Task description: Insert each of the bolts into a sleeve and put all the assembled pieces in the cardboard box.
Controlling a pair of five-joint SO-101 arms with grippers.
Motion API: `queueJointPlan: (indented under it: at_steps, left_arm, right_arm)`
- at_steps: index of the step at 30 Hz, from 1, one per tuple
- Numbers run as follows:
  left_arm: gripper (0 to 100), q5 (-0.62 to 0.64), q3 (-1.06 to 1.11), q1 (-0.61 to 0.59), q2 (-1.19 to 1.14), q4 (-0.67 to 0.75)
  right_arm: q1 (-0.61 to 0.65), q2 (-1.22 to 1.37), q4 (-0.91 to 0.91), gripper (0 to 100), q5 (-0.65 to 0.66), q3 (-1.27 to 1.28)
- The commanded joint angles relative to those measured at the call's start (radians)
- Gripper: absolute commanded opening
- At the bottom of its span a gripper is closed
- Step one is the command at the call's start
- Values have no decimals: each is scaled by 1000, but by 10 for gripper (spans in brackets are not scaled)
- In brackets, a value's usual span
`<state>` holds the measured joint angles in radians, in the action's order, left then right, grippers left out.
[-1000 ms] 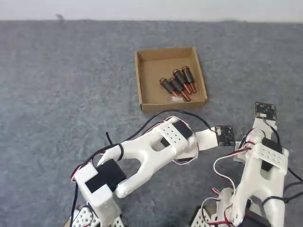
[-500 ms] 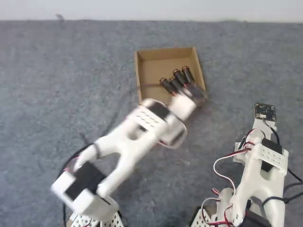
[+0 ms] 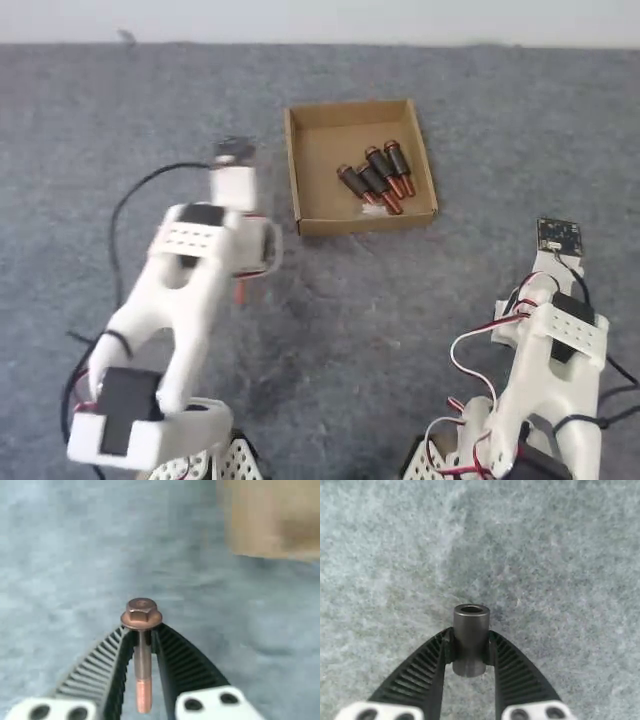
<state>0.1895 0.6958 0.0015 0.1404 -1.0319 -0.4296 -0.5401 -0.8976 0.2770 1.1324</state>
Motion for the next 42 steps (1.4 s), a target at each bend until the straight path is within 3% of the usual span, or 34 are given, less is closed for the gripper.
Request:
queueJointPlan:
  at_steps: [1, 4, 9, 19, 24, 31, 42]
  left_arm:
    - [11, 8, 85, -150, 63, 120]
    - [11, 15, 162, -210, 72, 203]
    - [11, 51, 163, -262, 68, 221]
    - [11, 48, 236, -377, 72, 259]
    - [11, 48, 248, -428, 72, 258]
    - [11, 48, 251, -425, 72, 261]
    - [11, 48, 254, -423, 72, 261]
  right_arm:
    - [12, -2, 19, 7, 14, -5]
    - [12, -2, 19, 7, 14, -5]
    - [15, -2, 33, 7, 12, -5]
    - [159, -13, 61, 7, 12, 8]
    - [223, -4, 65, 7, 12, -101]
    - [226, -4, 278, 7, 11, -209]
    - [278, -2, 776, 9, 12, -207]
